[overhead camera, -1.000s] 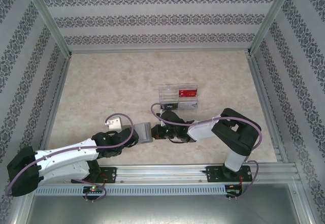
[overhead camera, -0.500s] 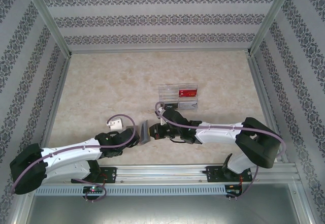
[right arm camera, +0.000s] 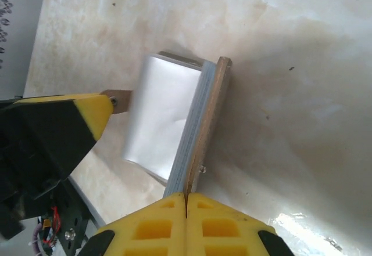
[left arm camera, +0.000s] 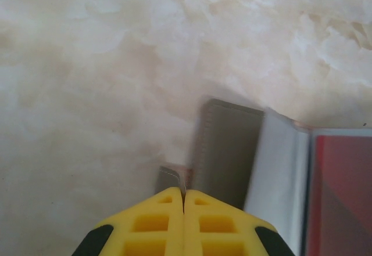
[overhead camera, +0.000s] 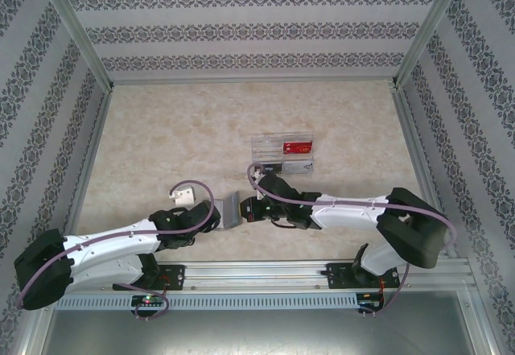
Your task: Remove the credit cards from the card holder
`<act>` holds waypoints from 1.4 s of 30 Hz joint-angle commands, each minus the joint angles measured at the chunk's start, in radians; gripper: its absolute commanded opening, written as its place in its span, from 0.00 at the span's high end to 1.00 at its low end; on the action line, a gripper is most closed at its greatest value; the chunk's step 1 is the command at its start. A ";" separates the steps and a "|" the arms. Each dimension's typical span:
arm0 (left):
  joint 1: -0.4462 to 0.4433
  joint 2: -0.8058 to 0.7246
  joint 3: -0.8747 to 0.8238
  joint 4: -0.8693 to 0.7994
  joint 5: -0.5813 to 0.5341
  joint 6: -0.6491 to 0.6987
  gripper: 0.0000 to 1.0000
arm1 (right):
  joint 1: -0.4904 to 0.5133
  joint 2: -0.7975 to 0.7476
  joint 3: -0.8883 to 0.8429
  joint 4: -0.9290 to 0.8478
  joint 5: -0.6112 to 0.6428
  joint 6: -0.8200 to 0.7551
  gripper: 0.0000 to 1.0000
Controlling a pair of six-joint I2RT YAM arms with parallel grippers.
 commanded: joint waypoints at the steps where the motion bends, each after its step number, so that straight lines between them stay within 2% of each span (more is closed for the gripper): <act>1: 0.016 0.007 -0.011 0.027 0.005 0.031 1.00 | 0.007 -0.051 0.021 0.023 0.000 -0.023 1.00; 5: 0.017 0.053 0.005 0.059 0.032 0.039 1.00 | 0.015 -0.012 0.062 0.029 -0.038 -0.018 1.00; 14: 0.016 0.091 0.034 0.067 0.046 0.066 1.00 | 0.022 0.053 0.075 0.034 -0.025 0.017 1.00; 20: 0.018 0.077 0.069 -0.013 0.021 0.066 1.00 | 0.020 0.045 0.078 -0.002 0.007 0.001 1.00; 22: 0.018 0.052 0.083 -0.063 0.010 0.068 0.94 | 0.016 0.031 0.049 -0.003 0.031 0.004 1.00; 25: 0.018 -0.010 0.091 -0.122 -0.005 0.078 0.73 | 0.012 0.006 -0.003 0.004 0.070 0.006 1.00; 27: 0.018 -0.062 0.091 -0.134 0.000 0.094 0.68 | 0.010 0.001 -0.028 0.018 0.083 -0.001 1.00; 32: 0.018 -0.183 0.065 -0.025 0.106 0.177 0.66 | 0.010 0.021 -0.069 0.069 0.097 -0.002 1.00; 36: 0.018 -0.212 0.041 0.080 0.185 0.216 0.66 | 0.012 0.038 -0.089 0.110 0.100 0.011 1.00; 37: 0.018 -0.210 0.046 0.078 0.185 0.215 0.65 | 0.013 0.040 -0.090 0.113 0.101 0.013 1.00; 39: 0.018 -0.199 0.066 0.021 0.143 0.185 0.56 | 0.015 0.039 -0.095 0.118 0.105 0.016 1.00; 41: 0.018 -0.180 0.106 -0.118 0.046 0.125 0.56 | 0.017 0.036 -0.096 0.117 0.108 0.016 1.00; 42: 0.018 -0.178 0.113 -0.134 0.035 0.133 0.56 | 0.018 0.035 -0.097 0.117 0.111 0.017 1.00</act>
